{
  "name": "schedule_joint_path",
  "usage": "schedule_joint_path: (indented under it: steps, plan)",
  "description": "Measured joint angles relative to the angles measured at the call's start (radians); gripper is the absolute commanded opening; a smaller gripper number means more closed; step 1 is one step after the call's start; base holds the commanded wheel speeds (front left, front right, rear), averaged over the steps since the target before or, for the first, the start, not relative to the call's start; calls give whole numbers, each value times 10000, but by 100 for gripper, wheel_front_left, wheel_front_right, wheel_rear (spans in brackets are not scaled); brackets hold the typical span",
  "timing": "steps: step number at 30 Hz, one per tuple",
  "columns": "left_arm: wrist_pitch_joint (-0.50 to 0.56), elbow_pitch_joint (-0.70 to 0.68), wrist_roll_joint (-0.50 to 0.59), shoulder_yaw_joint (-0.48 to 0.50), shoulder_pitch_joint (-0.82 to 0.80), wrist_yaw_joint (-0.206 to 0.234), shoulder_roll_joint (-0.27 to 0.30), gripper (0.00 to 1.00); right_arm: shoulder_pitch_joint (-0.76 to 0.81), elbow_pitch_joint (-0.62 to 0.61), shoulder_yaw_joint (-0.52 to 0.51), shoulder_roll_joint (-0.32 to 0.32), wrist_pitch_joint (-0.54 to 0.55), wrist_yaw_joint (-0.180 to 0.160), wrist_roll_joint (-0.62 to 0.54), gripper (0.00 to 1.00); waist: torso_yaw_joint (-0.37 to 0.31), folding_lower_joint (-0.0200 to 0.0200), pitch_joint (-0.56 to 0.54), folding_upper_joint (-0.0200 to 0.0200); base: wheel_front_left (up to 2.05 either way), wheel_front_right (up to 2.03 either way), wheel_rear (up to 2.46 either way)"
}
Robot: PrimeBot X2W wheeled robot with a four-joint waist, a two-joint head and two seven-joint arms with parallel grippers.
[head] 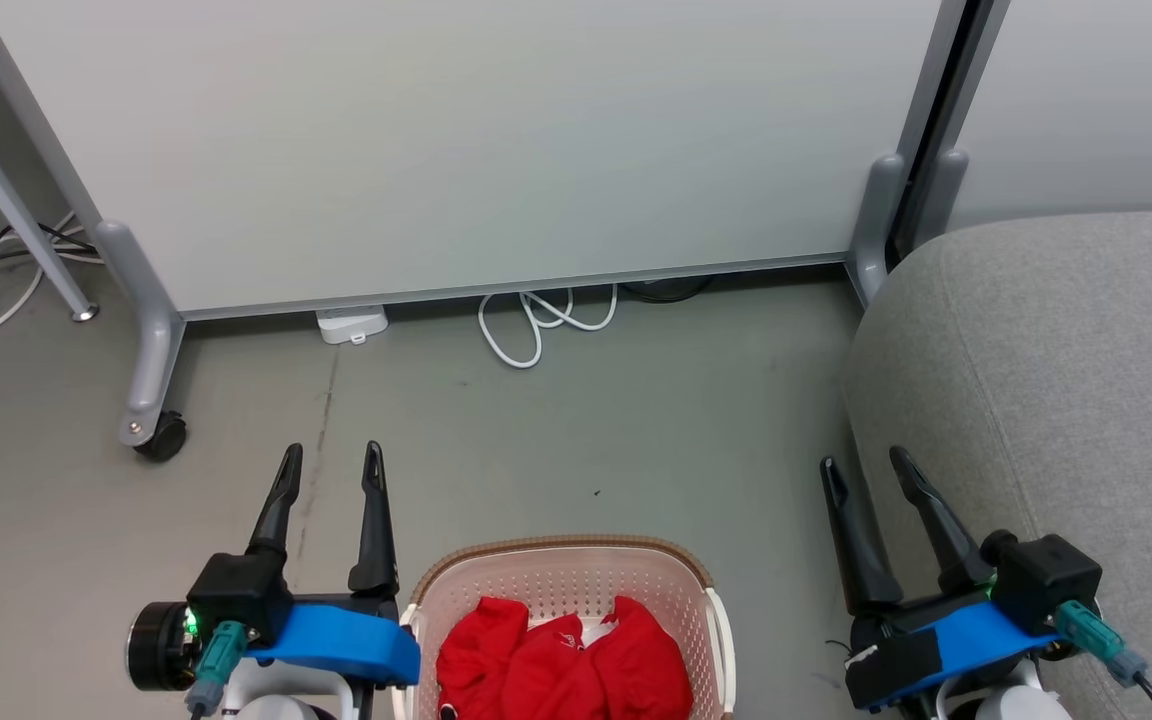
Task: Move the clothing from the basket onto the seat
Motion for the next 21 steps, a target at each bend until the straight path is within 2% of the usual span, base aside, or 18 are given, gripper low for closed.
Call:
schedule_joint_path:
  steps: [16, 21]
  plan:
    - [-293, 96, 736, -224, -53, -194, 12, 100, -1, 23, 96, -12, -301, 2, -1003, 100, 85, 0, -18, 0, 0, 0, 0]
    - [-293, 207, 614, -242, -53, -299, 13, 100, -1, 75, 125, -13, -305, 2, -995, 100, 77, 0, -40, 0, 0, 0, 0]
